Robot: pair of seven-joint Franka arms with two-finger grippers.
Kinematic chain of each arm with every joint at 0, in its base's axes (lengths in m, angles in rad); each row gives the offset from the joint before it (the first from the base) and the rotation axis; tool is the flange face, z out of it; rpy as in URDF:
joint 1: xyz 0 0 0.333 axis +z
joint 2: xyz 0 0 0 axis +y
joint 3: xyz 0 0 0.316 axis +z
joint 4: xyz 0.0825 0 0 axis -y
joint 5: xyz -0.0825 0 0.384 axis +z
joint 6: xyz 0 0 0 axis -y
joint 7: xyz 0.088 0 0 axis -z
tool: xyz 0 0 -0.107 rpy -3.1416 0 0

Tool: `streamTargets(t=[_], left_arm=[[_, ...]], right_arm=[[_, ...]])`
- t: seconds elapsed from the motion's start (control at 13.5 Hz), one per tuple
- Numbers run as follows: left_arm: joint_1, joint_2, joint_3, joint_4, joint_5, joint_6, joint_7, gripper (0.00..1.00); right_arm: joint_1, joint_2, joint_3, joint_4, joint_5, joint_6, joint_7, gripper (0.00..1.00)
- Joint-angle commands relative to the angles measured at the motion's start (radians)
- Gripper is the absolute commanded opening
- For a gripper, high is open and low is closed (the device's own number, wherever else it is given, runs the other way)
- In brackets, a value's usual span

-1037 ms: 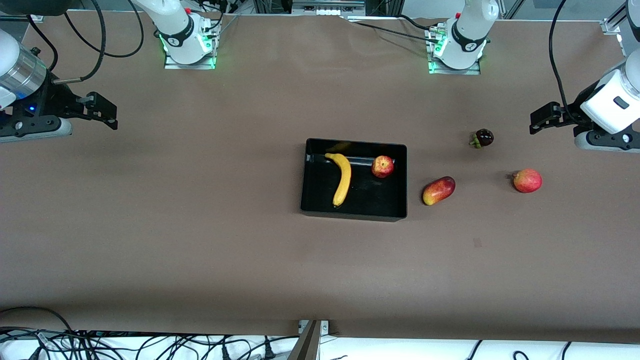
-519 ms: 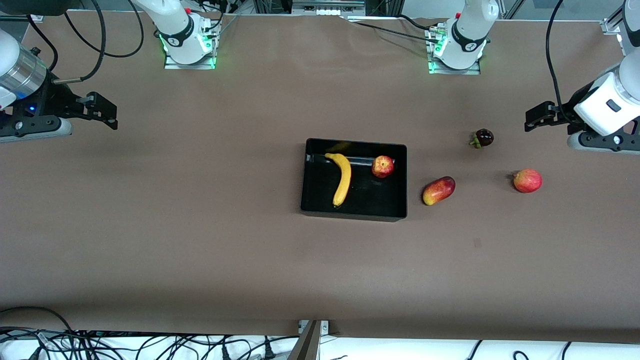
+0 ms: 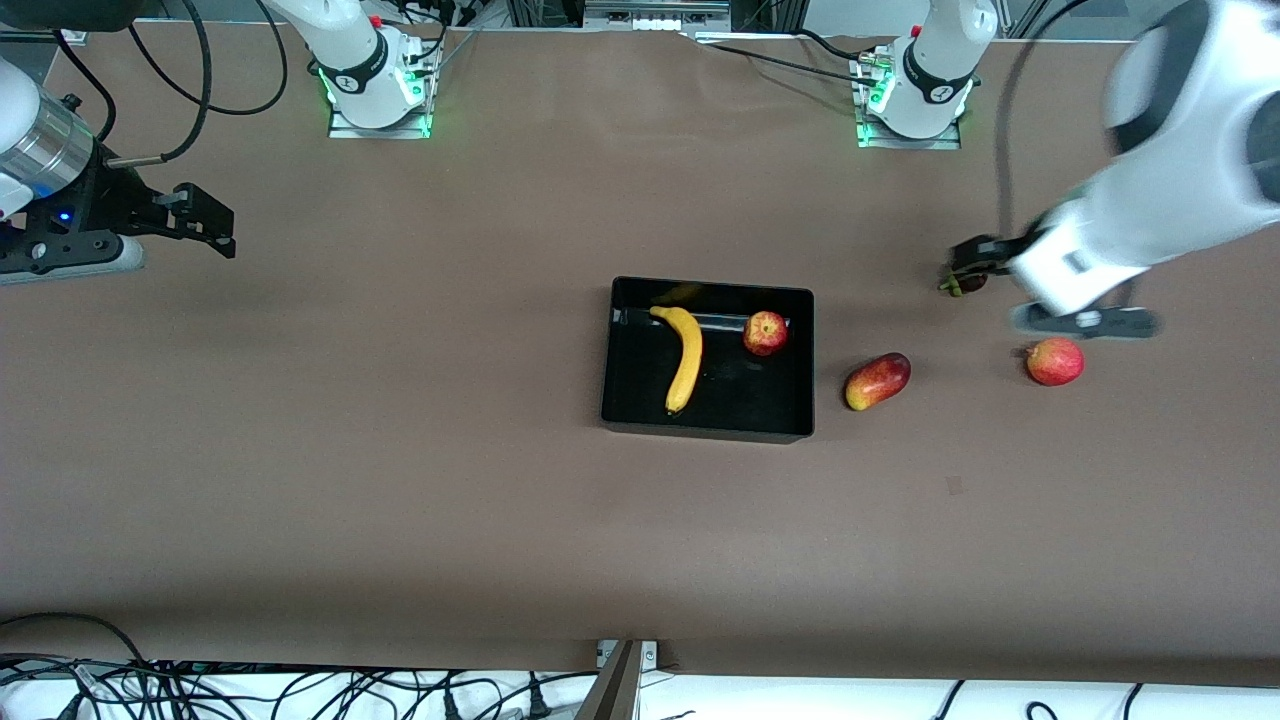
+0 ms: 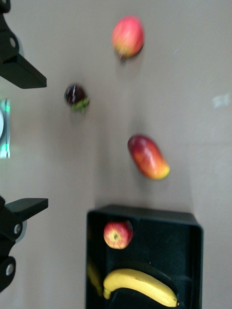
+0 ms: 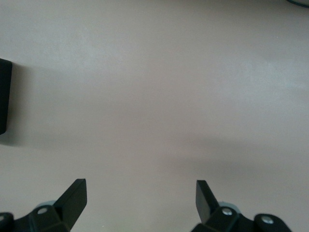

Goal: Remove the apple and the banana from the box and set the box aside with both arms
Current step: 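Lower the left gripper into the tray and grasp the red apple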

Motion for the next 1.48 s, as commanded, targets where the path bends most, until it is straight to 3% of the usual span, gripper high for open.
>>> streamTargets(t=[0.0, 0.3, 0.37, 0.52, 0.81, 1.11, 1.19, 1.26, 1.33, 1.41], left_arm=[[-0.141, 0.149, 0.006, 0.042, -0.001, 0.112, -0.207, 1.00], [-0.267, 0.330, 0.009, 0.019, 0.011, 0.309, -0.417, 1.00], [-0.292, 0.350, 0.008, 0.001, 0.063, 0.337, -0.487, 1.00], [-0.344, 0.394, 0.006, -0.033, 0.190, 0.346, -0.606, 1.00], [-0.410, 0.479, 0.008, -0.034, 0.296, 0.351, -0.750, 1.00], [-0.412, 0.512, 0.008, -0.038, 0.312, 0.374, -0.790, 1.00], [-0.415, 0.513, 0.006, -0.044, 0.312, 0.374, -0.796, 0.92], [-0.418, 0.514, 0.008, -0.042, 0.312, 0.374, -0.796, 0.47], [-0.415, 0.513, 0.008, -0.039, 0.310, 0.374, -0.796, 0.13], [-0.410, 0.511, 0.008, -0.035, 0.312, 0.374, -0.796, 0.04]], right_arm=[[0.000, 0.003, 0.000, 0.016, -0.002, -0.018, 0.008, 1.00], [0.000, 0.003, -0.002, 0.016, -0.002, -0.016, 0.007, 1.00], [0.000, 0.003, -0.002, 0.017, -0.005, -0.016, 0.007, 1.00], [0.000, 0.003, 0.001, 0.017, -0.010, -0.016, 0.007, 1.00], [0.000, 0.003, 0.000, 0.017, -0.008, -0.016, 0.007, 1.00], [0.000, 0.003, 0.001, 0.017, -0.008, -0.016, 0.005, 1.00], [0.000, 0.003, 0.001, 0.017, -0.008, -0.016, 0.007, 1.00], [0.000, 0.003, 0.000, 0.017, -0.008, -0.016, 0.005, 1.00], [0.000, 0.003, 0.001, 0.017, -0.008, -0.016, 0.007, 1.00], [0.000, 0.003, 0.000, 0.017, -0.008, -0.016, 0.005, 1.00]])
